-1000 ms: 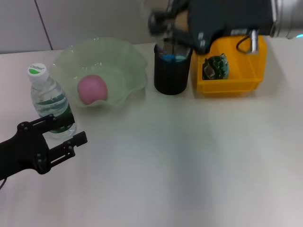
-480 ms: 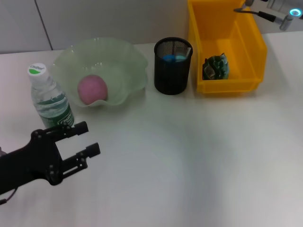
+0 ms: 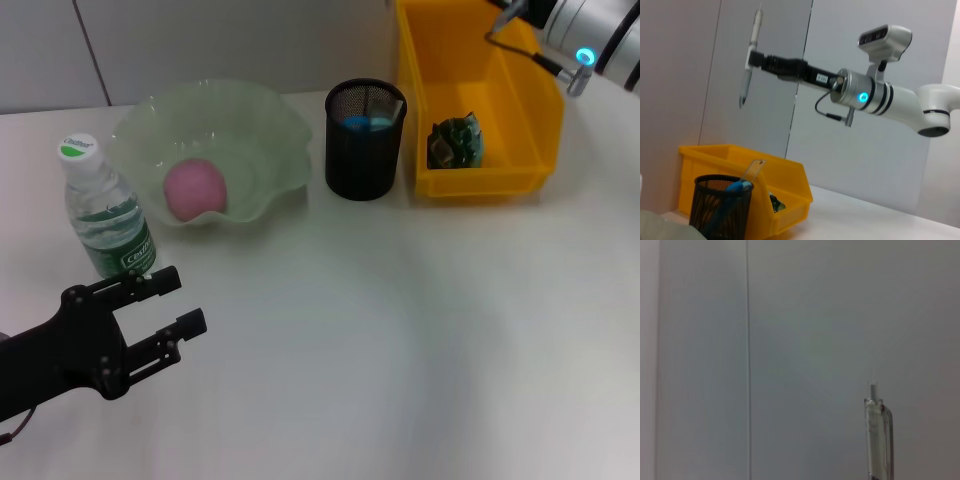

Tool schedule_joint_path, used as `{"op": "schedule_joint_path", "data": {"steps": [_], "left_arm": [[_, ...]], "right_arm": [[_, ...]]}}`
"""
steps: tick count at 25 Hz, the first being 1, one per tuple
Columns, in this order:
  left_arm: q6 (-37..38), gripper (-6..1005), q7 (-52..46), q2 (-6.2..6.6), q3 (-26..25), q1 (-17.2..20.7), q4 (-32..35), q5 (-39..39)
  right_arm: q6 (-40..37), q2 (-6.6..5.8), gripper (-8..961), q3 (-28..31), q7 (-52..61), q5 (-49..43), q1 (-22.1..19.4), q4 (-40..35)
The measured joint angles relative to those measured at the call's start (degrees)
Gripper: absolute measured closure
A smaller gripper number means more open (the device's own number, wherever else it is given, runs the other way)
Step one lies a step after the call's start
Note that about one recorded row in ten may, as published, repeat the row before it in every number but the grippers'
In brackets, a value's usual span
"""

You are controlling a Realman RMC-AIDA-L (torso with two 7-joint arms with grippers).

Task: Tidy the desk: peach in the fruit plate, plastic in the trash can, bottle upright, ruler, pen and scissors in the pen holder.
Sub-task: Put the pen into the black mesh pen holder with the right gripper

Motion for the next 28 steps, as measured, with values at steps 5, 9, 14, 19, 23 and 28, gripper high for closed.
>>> {"op": "schedule_joint_path", "data": {"steps": [5, 9, 14, 19, 23, 28], "left_arm": [[-0.7, 406, -0.1, -0.17, 0.2, 0.4, 0.0, 0.0], [-0.8, 405, -0.4, -0.23, 0.3, 0.5, 0.0, 0.0], [-0.8, 405, -1.0, -0.14, 0.3, 0.6, 0.0, 0.1], [-0.7, 404, -1.0, -0.11, 0.3, 0.6, 0.0, 0.2], [-0.5, 404, -1.6, -0.07, 0.3, 0.7, 0.0, 0.2], [-0.4, 404, -1.8, 0.07, 0.2, 0.8, 0.0, 0.2]], "right_arm": [[2.7, 0.00, 827, 0.0, -2.6, 0.1, 1.7, 5.1], [3.9, 0.01, 827, -0.8, -3.5, 0.0, 2.2, 7.0], [7.0, 0.01, 826, -2.5, -3.8, 0.2, 2.2, 7.7], [8.8, 0.08, 826, -3.2, -5.4, 0.2, 2.7, 9.4], [9.3, 0.09, 825, -3.6, -6.1, 0.2, 3.1, 10.8], [9.3, 0.09, 825, -4.0, -6.7, 0.3, 3.2, 11.4]]}}
